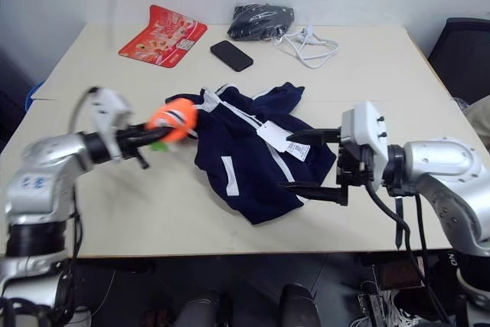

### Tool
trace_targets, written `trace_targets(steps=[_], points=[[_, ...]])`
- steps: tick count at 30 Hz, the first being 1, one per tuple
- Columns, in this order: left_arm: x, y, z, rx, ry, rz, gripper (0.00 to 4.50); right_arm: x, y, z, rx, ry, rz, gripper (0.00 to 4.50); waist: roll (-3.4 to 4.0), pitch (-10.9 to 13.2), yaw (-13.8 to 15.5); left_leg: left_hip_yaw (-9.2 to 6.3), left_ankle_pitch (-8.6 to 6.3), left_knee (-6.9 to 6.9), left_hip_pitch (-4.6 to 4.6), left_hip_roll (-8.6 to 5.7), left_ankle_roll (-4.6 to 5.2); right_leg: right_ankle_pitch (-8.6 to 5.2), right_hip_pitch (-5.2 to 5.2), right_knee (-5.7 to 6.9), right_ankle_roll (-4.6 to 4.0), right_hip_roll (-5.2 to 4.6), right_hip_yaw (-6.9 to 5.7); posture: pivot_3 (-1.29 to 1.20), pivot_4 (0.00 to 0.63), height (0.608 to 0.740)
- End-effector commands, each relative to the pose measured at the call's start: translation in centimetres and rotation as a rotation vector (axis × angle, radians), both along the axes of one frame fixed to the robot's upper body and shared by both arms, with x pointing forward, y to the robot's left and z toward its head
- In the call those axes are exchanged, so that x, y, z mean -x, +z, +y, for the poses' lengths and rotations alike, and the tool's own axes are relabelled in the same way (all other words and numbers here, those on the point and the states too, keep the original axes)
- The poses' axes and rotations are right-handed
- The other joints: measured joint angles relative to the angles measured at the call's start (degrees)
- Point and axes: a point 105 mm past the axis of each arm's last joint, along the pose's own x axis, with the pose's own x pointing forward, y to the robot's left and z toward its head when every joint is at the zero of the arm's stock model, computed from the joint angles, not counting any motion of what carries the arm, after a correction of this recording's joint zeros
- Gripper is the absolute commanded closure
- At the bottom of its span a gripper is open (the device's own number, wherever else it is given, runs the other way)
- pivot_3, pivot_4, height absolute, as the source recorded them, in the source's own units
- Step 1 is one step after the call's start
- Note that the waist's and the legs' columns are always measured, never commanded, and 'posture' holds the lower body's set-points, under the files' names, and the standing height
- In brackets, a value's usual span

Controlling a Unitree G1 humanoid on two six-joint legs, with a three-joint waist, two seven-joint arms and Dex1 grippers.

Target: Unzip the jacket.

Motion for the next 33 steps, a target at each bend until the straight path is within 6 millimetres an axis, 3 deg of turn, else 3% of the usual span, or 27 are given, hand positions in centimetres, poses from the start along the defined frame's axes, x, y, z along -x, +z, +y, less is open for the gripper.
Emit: trace_targets(steps=[1,5,10,17,24,30,33], points=[[3.3,0.3,8.4,0.122,0.521,-0.046,4.38,0.1,0.1,0.7,-0.011,0.054,-0.010,0.00,-0.07,0.0,0.3,-0.02,0.00,0.00,0.00,0.00,0.01,0.00,0.02,-0.01,0.00,-0.01,-0.01,0.00,0.150,0.740],[7.0,-3.7,13.3,0.175,0.857,0.031,4.38,-0.3,-0.3,1.4,-0.018,0.085,-0.006,0.00,-0.22,-0.1,1.2,-0.12,-0.02,0.03,0.00,-0.05,0.04,0.00,0.10,-0.02,0.00,-0.12,-0.02,0.00,0.150,0.740],[9.0,-6.6,14.1,0.202,0.959,0.116,4.38,-0.6,-0.4,1.9,-0.017,0.118,0.005,0.00,-0.52,-0.3,1.9,-0.17,-0.02,0.05,0.00,-0.05,0.03,0.00,0.14,-0.02,0.00,-0.11,-0.09,0.00,0.150,0.740],[9.0,-7.8,13.8,0.237,0.925,0.158,2.16,-0.9,-0.2,2.1,-0.019,0.130,0.007,0.00,-0.54,-0.3,1.6,-0.16,-0.04,0.03,0.04,-0.05,-0.01,0.00,0.17,-0.04,-0.01,-0.10,-0.11,0.00,0.150,0.740],[9.7,-6.3,14.3,0.204,0.914,0.127,0.02,-1.0,-0.4,1.8,-0.014,0.113,0.009,0.00,-0.54,-0.3,1.5,-0.14,-0.05,0.02,0.04,-0.07,-0.02,0.00,0.15,-0.05,-0.01,-0.08,-0.10,0.00,0.150,0.740],[10.2,-3.7,15.4,0.116,0.850,0.171,0.02,-0.9,-0.8,1.4,-0.011,0.075,0.016,0.00,-0.54,-0.3,1.5,-0.11,-0.05,-0.01,0.04,-0.07,-0.04,-0.01,0.11,-0.04,-0.02,-0.06,-0.08,0.00,0.150,0.740],[9.7,-1.2,13.8,0.068,0.674,0.206,0.02,-0.9,-1.8,0.7,0.024,0.016,0.015,0.00,-0.53,-0.3,1.6,-0.06,-0.06,-0.05,0.03,-0.06,-0.05,-0.01,0.06,-0.05,-0.03,-0.06,-0.04,0.00,0.150,0.740]])
